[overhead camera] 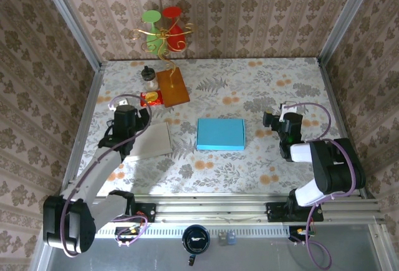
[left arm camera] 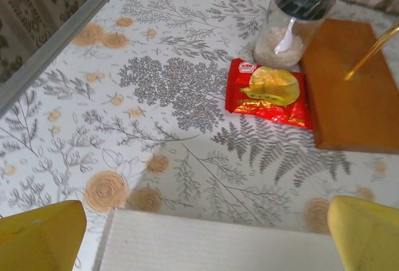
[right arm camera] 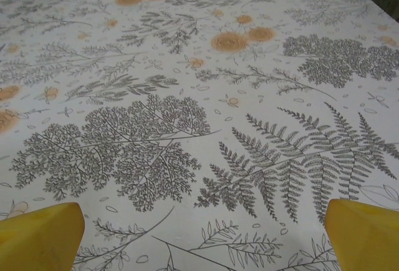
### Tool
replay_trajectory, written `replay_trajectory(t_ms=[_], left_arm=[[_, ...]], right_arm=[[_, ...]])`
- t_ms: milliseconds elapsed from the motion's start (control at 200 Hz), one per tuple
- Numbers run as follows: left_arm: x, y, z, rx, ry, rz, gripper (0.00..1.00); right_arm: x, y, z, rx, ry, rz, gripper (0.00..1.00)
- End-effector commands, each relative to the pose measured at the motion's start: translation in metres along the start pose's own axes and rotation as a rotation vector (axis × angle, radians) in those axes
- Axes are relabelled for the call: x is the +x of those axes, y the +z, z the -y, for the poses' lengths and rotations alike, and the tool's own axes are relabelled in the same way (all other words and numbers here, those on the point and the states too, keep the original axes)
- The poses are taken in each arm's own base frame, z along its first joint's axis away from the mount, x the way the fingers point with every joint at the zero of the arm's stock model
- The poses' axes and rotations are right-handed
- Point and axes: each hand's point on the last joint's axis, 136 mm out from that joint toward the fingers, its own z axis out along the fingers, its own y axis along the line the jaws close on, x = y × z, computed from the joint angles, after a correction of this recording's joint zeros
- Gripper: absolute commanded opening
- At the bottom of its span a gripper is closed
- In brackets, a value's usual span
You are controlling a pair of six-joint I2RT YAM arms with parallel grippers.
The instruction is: Fold the paper box
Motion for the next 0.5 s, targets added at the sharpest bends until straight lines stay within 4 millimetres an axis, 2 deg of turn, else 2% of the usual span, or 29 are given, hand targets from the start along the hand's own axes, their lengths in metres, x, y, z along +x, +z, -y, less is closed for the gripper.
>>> replay_trajectory(t_ms=[0, 100, 205, 255, 315, 335, 390, 495], left_arm=[[-0.011, 0.020, -0.009, -0.054, 0.212, 0.078, 1.00], [-0.009, 0.048, -0.011, -0.032, 0.314, 0.143, 1.00], [0.002, 0.078, -0.015, 0.015, 0.288, 0.171, 1.00], [0.004, 0.087, -0.013, 0.031, 0.302, 0.128, 1.00], [0.001, 0.096, -0.008, 0.060, 0.331, 0.161, 1.00], [0.006, 0.100, -0.009, 0.059, 0.326, 0.154, 1.00], [0.008, 0.101, -0.012, 0.087, 0.297, 0.129, 1.00], [0.007, 0.096, -0.015, 0.114, 0.270, 0.184, 1.00]], right_arm=[[-0.019, 0.001, 0.002, 0.028, 0.000, 0.068, 1.00], [-0.019, 0.001, 0.002, 0.030, -0.003, 0.069, 1.00], [-0.018, 0.002, 0.002, 0.032, -0.005, 0.065, 1.00], [-0.019, 0.002, 0.002, 0.030, -0.003, 0.067, 1.00], [-0.019, 0.001, 0.001, 0.028, -0.003, 0.067, 1.00], [-0.019, 0.001, 0.001, 0.027, -0.004, 0.067, 1.00], [-0.019, 0.001, 0.001, 0.028, -0.004, 0.068, 1.00], [-0.019, 0.002, 0.001, 0.027, -0.003, 0.066, 1.00]])
